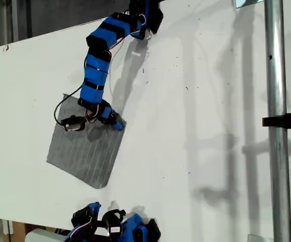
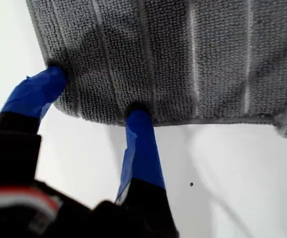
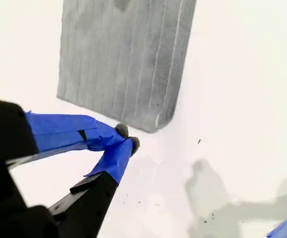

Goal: Grasp corners of a towel and fold twice.

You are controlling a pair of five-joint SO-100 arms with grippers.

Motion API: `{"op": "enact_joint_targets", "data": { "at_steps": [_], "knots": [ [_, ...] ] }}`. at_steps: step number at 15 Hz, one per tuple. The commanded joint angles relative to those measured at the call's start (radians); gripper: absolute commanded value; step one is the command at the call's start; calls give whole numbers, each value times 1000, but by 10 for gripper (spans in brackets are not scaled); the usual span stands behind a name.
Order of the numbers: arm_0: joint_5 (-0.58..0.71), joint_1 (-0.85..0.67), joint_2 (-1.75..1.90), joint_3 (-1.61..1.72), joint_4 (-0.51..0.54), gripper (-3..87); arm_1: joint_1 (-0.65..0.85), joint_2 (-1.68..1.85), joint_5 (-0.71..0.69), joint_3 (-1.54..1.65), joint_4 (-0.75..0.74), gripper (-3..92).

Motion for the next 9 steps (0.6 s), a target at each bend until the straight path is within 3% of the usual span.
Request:
{"op": "enact_joint_targets", "data": {
  "at_steps": [1, 3, 6, 8, 9],
  "knots": [
    [8, -8, 21, -6, -2, -29, -34, -14, -5, 0, 84, 297],
    [8, -8, 25, -5, -2, -29, -46, -38, 8, 0, 144, 313],
    [8, -6, 26, -5, -2, -29, -44, -41, 23, 15, 164, 209],
    [6, 0, 31, -3, 0, -29, -43, -41, 34, 15, 173, 191],
    [6, 2, 32, -3, 0, -29, -43, -41, 40, 15, 176, 111]
  ]
}}
